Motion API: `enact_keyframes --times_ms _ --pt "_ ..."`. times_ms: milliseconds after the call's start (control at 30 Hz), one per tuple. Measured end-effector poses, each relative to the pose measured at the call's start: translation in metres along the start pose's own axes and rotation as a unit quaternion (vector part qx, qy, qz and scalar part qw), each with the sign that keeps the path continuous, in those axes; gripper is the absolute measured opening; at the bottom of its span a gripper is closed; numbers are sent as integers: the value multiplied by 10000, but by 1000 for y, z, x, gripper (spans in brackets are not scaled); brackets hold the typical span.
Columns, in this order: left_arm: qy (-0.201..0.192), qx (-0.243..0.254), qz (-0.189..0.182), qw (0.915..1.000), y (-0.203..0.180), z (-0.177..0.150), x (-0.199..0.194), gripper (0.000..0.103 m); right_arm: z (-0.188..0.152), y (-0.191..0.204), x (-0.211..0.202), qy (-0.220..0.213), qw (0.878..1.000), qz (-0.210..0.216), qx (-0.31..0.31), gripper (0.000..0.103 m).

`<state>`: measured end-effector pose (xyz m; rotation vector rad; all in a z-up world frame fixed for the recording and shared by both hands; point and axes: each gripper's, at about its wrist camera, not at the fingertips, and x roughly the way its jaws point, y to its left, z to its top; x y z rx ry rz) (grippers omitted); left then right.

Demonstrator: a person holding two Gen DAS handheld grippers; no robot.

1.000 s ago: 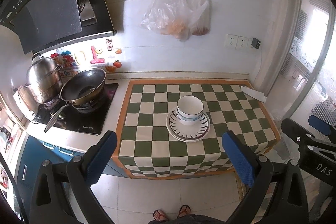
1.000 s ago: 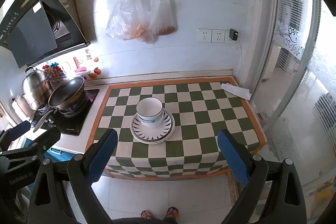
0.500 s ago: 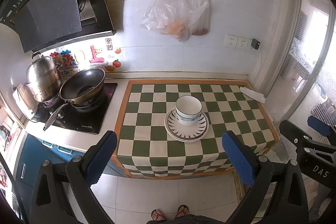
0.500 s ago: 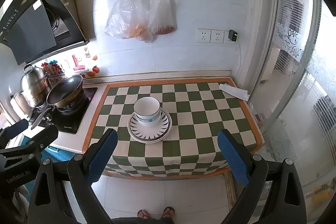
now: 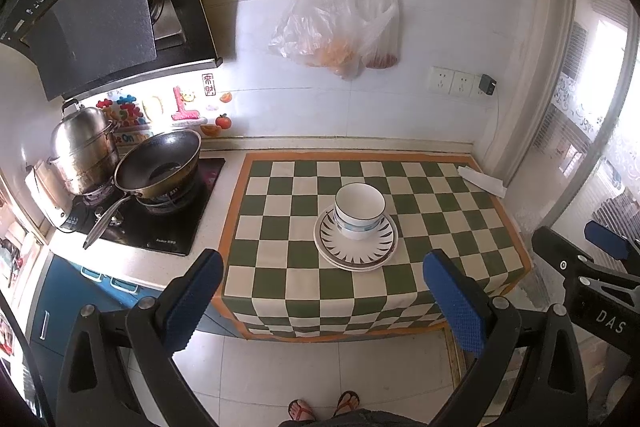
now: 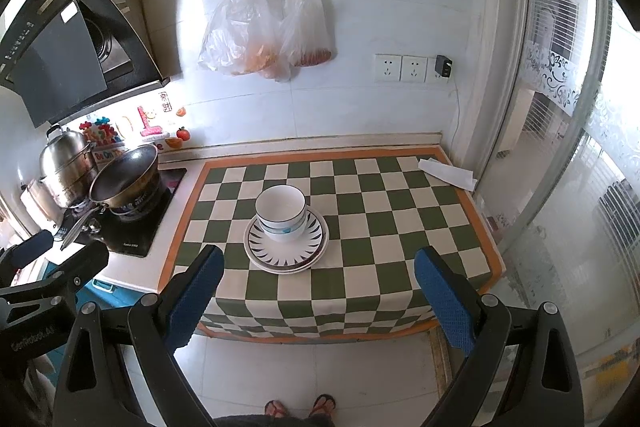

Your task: Organize plates and bowls

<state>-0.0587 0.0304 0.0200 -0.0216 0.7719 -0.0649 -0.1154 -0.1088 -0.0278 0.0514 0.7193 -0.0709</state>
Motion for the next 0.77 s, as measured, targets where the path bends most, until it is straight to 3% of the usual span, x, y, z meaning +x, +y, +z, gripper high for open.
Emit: enact_keyframes --times_ms 767 --pt "-17 8 -154 9999 5 1 3 102 0 5 3 2 10000 -68 64 98"
